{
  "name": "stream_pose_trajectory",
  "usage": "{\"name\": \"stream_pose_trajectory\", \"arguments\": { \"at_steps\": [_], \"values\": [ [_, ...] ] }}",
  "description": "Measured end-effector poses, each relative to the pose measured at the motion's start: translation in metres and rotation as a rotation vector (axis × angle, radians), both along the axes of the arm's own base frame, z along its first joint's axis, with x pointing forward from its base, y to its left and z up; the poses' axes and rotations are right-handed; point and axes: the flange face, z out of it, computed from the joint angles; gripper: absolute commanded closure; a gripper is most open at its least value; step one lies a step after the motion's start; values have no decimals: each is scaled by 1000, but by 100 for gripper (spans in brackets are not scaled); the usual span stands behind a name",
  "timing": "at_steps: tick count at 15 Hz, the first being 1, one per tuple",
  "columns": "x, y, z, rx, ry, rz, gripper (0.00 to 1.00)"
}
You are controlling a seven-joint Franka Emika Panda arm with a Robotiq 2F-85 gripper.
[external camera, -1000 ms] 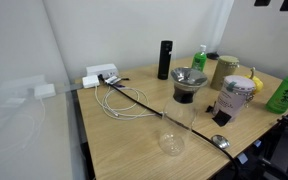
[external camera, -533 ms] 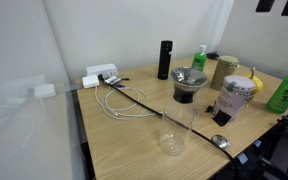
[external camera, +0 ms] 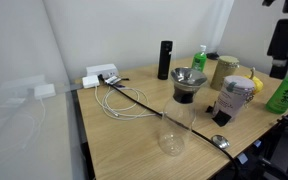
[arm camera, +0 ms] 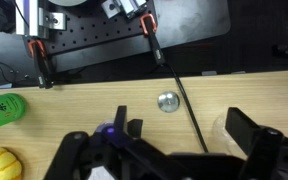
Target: Pick the lid from the table and place it on top of the jar
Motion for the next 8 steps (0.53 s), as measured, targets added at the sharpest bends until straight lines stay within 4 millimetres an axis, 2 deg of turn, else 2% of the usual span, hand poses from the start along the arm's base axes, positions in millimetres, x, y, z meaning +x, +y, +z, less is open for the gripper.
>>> {"name": "stream_pose_trajectory", "arguments": {
  "at_steps": [1,3,8],
  "values": [
    [-7,7,-10,-19,-8,2,0],
    [-8,20,-13,-36,-43,-1,0],
    [-6,22,-11,-35,-50,-6,0]
  ]
}}
